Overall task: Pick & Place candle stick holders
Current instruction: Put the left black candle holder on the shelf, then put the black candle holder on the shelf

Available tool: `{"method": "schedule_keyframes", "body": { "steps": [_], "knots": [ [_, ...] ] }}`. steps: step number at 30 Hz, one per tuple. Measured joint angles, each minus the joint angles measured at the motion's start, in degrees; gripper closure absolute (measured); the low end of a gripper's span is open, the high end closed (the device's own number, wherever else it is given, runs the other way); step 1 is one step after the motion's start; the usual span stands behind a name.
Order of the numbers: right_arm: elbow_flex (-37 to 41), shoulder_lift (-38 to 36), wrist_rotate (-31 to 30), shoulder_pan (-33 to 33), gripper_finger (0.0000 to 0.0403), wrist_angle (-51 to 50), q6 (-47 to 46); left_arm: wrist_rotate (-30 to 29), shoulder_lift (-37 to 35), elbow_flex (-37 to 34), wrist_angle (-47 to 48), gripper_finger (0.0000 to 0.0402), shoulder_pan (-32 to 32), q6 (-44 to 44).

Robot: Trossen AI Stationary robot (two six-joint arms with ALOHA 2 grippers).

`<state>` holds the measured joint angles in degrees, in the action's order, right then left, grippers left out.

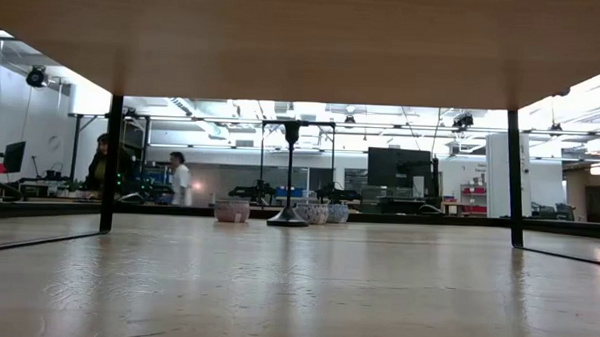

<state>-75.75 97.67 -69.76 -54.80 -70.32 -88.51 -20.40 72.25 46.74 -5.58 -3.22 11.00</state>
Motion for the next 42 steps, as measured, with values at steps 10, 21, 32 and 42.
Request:
{"method": "schedule_keyframes", "body": {
  "steps": [10, 21, 32, 42],
  "knots": [
    [0.3, 0.0, 8.4, -1.1, 0.0232, -3.4, 0.3, 0.0, 0.0, 0.0, 0.0, 0.0147, 0.0, 0.0],
    [0.1, -2.3, 16.1, -5.2, 0.0232, -6.3, -2.2, 0.0, 0.0, -0.2, 0.0, 0.0147, 0.0, 0.0],
    [-2.6, -7.8, 20.9, -10.3, 0.0232, -3.4, -2.6, 0.1, 1.8, 1.0, -0.3, 0.0147, 4.1, 0.1],
    [-2.8, -8.6, 17.1, -11.1, 0.0243, 6.7, 7.0, 3.6, 11.1, 6.3, 5.3, 0.0147, 11.4, 3.0]
  ]
}}
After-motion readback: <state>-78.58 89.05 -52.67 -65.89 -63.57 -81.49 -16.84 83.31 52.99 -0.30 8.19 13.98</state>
